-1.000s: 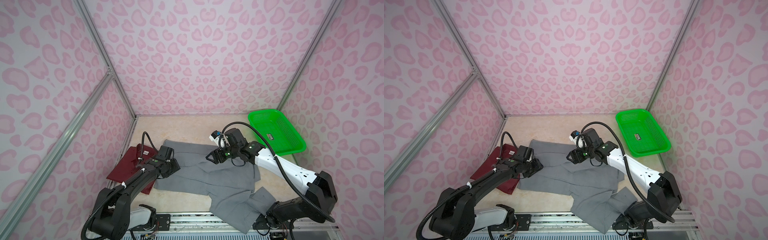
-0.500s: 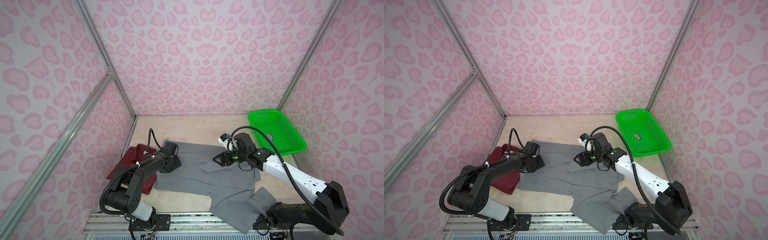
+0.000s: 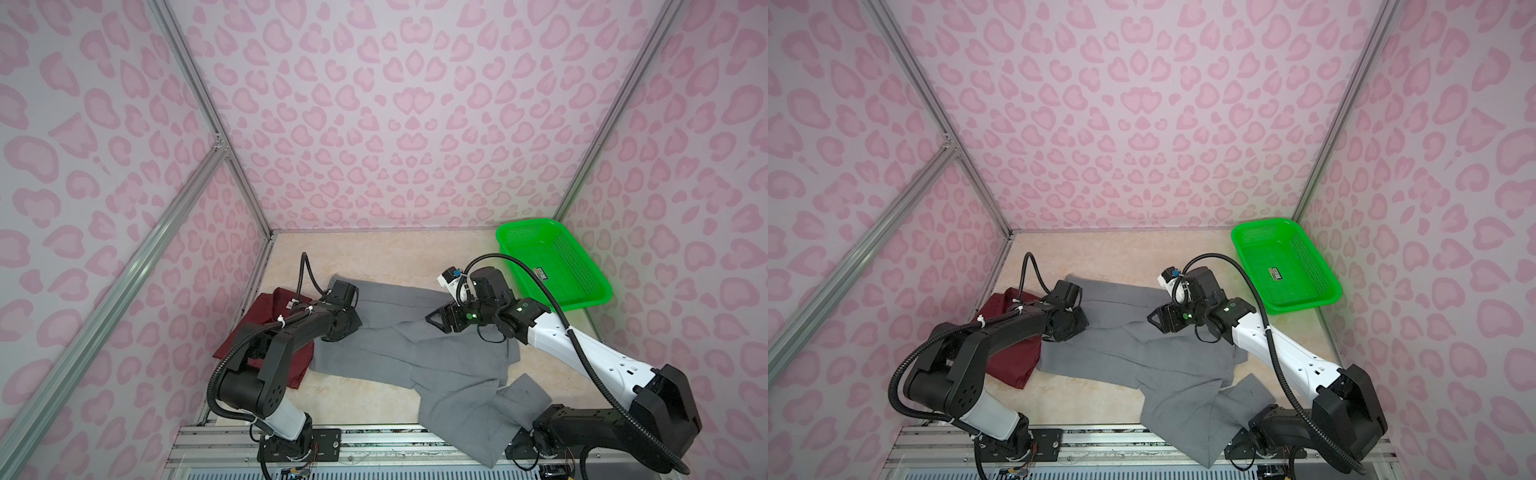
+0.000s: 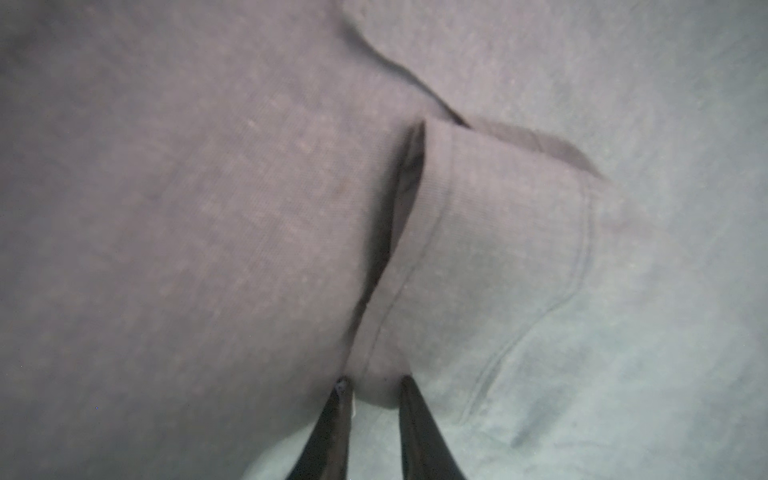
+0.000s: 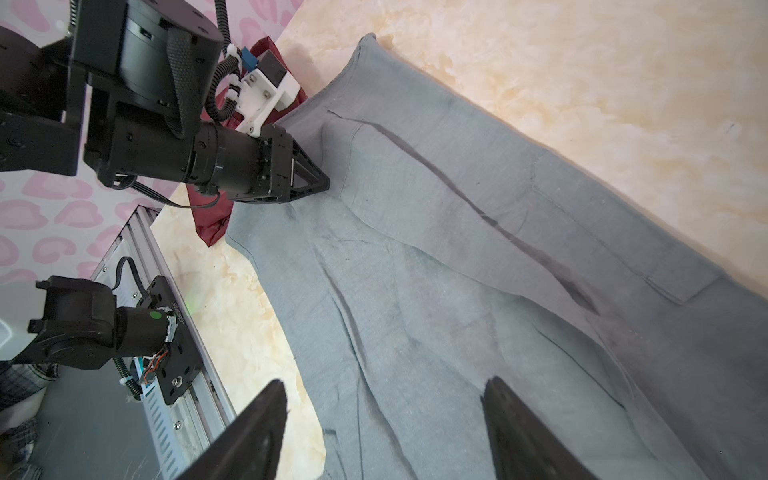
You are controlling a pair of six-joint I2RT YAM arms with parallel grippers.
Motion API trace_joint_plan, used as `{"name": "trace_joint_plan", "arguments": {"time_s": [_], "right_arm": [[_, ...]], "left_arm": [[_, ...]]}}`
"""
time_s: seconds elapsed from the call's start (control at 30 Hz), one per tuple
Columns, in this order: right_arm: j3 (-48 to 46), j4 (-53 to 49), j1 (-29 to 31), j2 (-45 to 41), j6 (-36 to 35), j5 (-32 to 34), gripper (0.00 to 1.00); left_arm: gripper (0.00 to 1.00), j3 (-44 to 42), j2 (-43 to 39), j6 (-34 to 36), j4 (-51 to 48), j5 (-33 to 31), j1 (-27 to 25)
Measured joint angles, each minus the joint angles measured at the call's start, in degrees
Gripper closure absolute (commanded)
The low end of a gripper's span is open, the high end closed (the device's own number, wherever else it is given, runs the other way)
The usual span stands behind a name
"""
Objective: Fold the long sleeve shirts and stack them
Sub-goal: 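Lower both grippers onto the grey shirt and pinch its fabric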
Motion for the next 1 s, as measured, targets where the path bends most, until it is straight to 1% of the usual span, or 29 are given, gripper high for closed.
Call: {"name": "trace_joint_plan", "arguments": {"time_s": [0.27, 0.43, 0.47, 0.5, 0.6, 0.67, 0.77, 0.87, 1.0], "right_arm": [[-3.8, 2.9, 0.0, 1.2, 1.1, -0.4, 0.25], [-4.8, 4.0, 0.8, 3.2, 1.8, 0.0, 0.25], [-4.9, 4.1, 0.9, 3.4, 1.8, 0.0, 0.25], [-5.0, 4.2, 1.1, 3.6, 1.8, 0.0, 0.25], [-5.1, 4.6, 1.4, 3.6, 1.8, 0.3, 0.25], [-5.2, 4.9, 1.5, 3.6, 1.8, 0.5, 0.25], [-5.4, 5.0, 1.7, 3.6, 1.8, 0.9, 0.25], [-5.3, 5.3, 2.1, 3.6, 1.9, 1.0, 0.25], [-5.2, 5.3, 2.6, 3.5, 1.9, 1.2, 0.25]], "left_arm": [[0.91, 1.9, -0.1, 1.0, -1.5, -1.0, 0.0], [0.91, 2.9, -0.1, 1.6, -1.8, -1.4, 0.0], [0.89, 3.2, -0.1, 1.8, -2.1, -1.4, 0.0], [0.82, 3.5, -0.1, 2.1, -2.4, -1.5, 0.0], [0.55, 3.7, -0.5, 2.9, -3.8, -2.8, 0.0], [0.5, 3.6, -1.1, 3.0, -4.7, -3.8, 0.0], [0.49, 3.6, -1.2, 3.5, -4.7, -4.6, 0.0], [0.51, 3.6, -0.3, 3.5, -4.3, -4.6, 0.0], [0.59, 3.6, 1.9, 3.9, -4.0, -4.4, -0.1]]}}
